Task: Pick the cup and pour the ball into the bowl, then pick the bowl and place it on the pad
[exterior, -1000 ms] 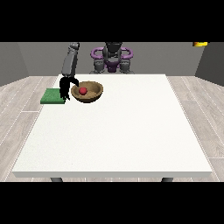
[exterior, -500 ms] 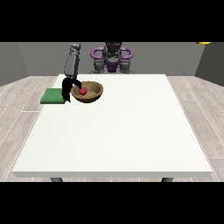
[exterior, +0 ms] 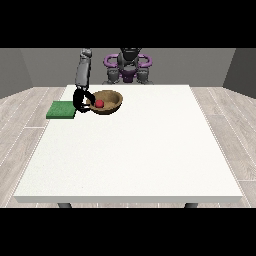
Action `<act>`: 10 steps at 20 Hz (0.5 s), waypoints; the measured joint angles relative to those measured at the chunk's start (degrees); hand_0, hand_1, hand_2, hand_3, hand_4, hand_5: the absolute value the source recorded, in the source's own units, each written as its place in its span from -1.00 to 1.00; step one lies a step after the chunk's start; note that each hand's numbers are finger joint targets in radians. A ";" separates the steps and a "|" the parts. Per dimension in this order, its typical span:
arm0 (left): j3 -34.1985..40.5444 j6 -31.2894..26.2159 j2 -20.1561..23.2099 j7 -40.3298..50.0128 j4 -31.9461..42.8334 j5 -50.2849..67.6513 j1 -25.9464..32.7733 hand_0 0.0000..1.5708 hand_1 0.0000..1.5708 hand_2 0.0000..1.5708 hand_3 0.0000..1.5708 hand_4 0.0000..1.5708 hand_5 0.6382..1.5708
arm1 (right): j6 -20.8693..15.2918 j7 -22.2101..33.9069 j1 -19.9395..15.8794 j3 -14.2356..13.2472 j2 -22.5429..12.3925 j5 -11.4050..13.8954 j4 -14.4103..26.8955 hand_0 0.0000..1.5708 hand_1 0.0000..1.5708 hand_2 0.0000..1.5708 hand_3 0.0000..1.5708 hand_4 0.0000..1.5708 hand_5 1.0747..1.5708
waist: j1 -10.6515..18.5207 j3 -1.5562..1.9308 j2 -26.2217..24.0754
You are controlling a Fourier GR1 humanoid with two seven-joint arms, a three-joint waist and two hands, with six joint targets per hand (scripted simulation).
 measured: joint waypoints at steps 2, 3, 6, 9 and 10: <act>0.36 -0.35 0.53 0.23 0.75 0.30 0.18 -1.00 -1.00 -1.00 -1.00 0.50 0.90 | -1.33 2.79 -0.05 0.81 -0.24 0.53 -1.03 1.00 1.00 1.00 0.61 0.30 0.90 | -0.19 0.65 -0.41; 0.47 -0.48 0.54 0.28 1.35 0.31 0.67 -1.00 -1.00 -1.00 -1.00 0.51 0.90 | -1.96 4.86 -0.23 1.28 -0.46 0.75 -1.37 1.00 1.00 1.00 0.59 0.29 0.90 | -0.31 1.14 -0.86; 1.41 -0.91 1.17 -0.32 3.58 0.23 1.99 -1.00 -1.00 -1.00 -1.00 0.52 0.91 | -2.63 12.14 -1.34 2.80 -1.51 0.83 -2.47 1.00 1.00 1.00 0.36 0.30 0.93 | -1.25 2.71 -1.95; 2.17 -1.14 1.61 -1.06 5.02 0.09 3.19 -1.00 -1.00 -1.00 -1.00 0.53 0.93 | -1.92 18.41 -2.61 3.93 -2.72 0.19 -2.87 1.00 1.00 1.00 0.23 0.33 0.94 | -2.09 3.91 -2.54; 2.44 -1.04 1.70 -1.26 5.43 -0.12 3.87 -1.00 -1.00 -1.00 -1.00 0.53 0.93 | -1.22 19.90 -2.76 4.26 -2.96 -0.25 -2.99 1.00 1.00 1.00 0.24 0.34 0.94 | -2.42 4.19 -2.94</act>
